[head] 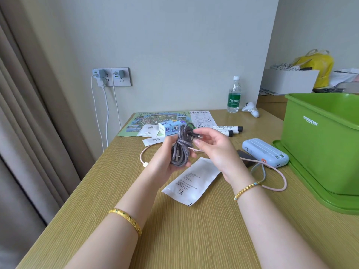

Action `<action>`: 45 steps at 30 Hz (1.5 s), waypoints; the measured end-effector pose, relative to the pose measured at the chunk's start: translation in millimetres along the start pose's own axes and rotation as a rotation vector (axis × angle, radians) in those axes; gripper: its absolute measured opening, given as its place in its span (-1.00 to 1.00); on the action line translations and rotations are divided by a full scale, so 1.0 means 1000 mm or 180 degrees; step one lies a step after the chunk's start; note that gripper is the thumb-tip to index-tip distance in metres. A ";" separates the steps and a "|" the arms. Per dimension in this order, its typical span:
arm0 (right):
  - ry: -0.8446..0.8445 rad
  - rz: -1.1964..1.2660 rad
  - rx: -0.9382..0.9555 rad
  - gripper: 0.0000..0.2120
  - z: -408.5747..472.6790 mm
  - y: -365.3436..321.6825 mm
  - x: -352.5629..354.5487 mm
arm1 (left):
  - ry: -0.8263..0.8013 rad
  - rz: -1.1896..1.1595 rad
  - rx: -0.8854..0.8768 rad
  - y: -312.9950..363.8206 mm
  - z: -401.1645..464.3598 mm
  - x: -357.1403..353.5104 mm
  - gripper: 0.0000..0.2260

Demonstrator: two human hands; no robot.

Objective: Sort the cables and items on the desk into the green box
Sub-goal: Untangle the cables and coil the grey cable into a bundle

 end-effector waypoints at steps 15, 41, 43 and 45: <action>0.0819 -0.1300 0.0681 -0.87 0.004 -0.001 0.004 | 0.0629 0.1300 0.0080 -0.005 0.000 -0.005 -0.93; 0.0781 0.2335 -0.0473 -0.83 0.000 0.006 0.010 | 0.0280 0.1142 -0.0257 -0.019 0.004 -0.004 -0.84; 0.0717 0.1904 -0.0687 -0.82 0.000 0.008 0.010 | 0.0515 0.0797 -0.0288 -0.020 0.004 -0.011 -0.81; 0.0435 0.1345 -0.0927 -0.71 -0.003 0.010 0.005 | 0.0777 0.0458 -0.0321 -0.019 0.005 -0.016 -0.79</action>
Point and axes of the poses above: each hand's wrist, its own z-axis towards the middle knuckle, its own x-axis out of the back of the hand, y = z × x, the point moved 1 cm from there along z, towards the middle knuckle, and after that the axes turned 7 degrees about -y, right-handed, at the moved point
